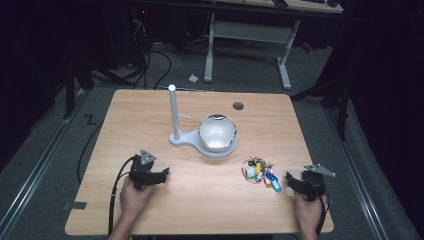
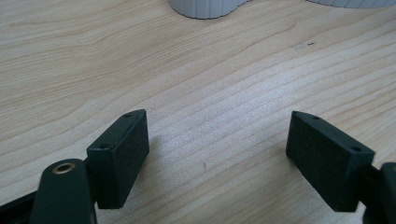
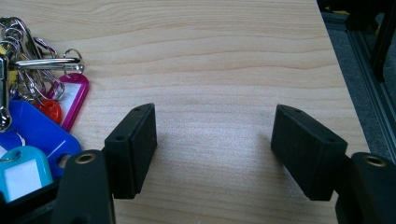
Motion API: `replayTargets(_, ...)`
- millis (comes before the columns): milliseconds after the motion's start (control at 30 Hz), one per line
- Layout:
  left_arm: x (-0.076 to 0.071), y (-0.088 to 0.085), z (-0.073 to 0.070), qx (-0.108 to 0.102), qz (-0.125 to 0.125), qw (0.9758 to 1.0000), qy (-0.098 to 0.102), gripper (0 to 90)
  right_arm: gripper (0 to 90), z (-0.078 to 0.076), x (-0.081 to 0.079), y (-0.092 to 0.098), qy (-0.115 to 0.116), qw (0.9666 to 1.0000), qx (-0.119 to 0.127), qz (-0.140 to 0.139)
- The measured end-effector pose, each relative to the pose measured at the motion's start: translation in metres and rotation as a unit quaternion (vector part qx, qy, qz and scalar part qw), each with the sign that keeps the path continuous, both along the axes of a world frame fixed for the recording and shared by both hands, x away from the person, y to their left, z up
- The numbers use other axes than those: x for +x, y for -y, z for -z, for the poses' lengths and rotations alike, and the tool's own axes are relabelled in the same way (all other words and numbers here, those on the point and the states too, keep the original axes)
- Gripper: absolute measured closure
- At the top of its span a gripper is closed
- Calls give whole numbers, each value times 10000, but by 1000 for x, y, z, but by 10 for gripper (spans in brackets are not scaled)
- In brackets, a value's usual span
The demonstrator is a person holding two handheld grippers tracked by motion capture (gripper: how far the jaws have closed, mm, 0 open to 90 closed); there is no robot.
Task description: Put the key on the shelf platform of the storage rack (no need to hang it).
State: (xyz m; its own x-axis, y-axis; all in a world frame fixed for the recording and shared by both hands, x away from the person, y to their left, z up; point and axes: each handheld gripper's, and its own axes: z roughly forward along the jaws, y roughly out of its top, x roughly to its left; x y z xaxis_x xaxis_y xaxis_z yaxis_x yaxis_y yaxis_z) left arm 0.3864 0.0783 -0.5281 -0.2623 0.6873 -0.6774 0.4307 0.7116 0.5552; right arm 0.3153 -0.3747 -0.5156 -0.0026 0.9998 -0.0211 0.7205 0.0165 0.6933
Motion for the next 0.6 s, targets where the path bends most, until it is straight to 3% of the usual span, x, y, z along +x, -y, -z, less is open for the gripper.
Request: replayTargets(600, 0, 0, 0, -11, 2, 10000, -7, 215, 316, 0, 0, -1, 0, 10000, -1, 38)
